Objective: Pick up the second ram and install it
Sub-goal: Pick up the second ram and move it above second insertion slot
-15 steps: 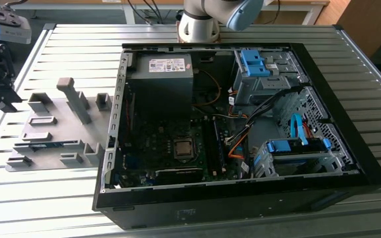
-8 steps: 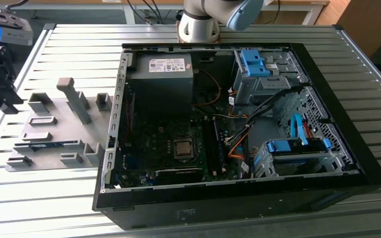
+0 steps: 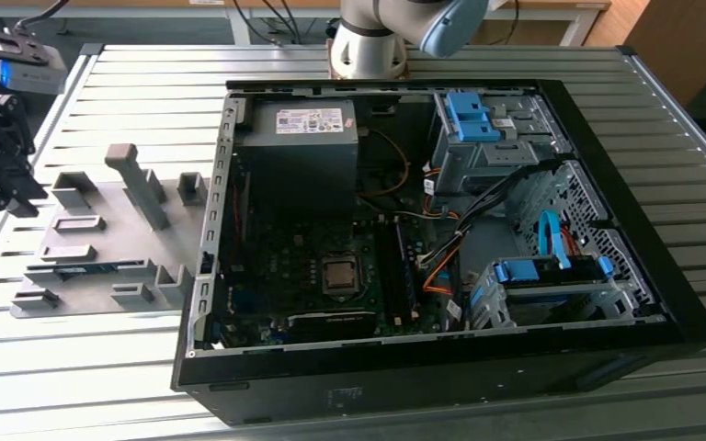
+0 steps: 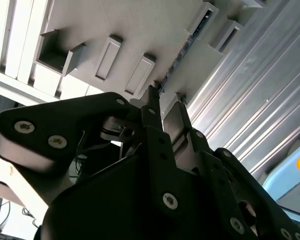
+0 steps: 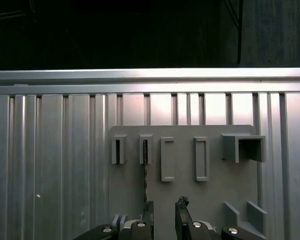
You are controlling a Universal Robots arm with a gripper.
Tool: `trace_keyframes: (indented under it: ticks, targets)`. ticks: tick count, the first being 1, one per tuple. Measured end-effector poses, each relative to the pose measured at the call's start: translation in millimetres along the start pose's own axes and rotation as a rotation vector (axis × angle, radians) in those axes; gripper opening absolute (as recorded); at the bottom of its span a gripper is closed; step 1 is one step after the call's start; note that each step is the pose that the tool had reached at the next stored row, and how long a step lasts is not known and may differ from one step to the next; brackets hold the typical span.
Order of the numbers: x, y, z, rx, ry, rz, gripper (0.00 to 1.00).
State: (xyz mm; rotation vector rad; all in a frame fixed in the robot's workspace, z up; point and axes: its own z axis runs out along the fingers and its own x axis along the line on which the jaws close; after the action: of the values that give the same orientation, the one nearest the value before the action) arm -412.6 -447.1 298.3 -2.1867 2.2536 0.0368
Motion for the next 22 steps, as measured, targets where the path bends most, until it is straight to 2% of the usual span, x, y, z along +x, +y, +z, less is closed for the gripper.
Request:
trace_keyframes:
  ticks: [2, 4, 22]
  targets:
    - [0.1, 0.0, 1.5, -0.0041, -0.0014, 0.001, 0.31]
    - [0.4, -0.1, 4.0, -0.0046, -0.0047, 0.001, 0.31]
    - [6.3, -0.7, 33.8, -0.0048, -0.0057, -0.007, 0.31]
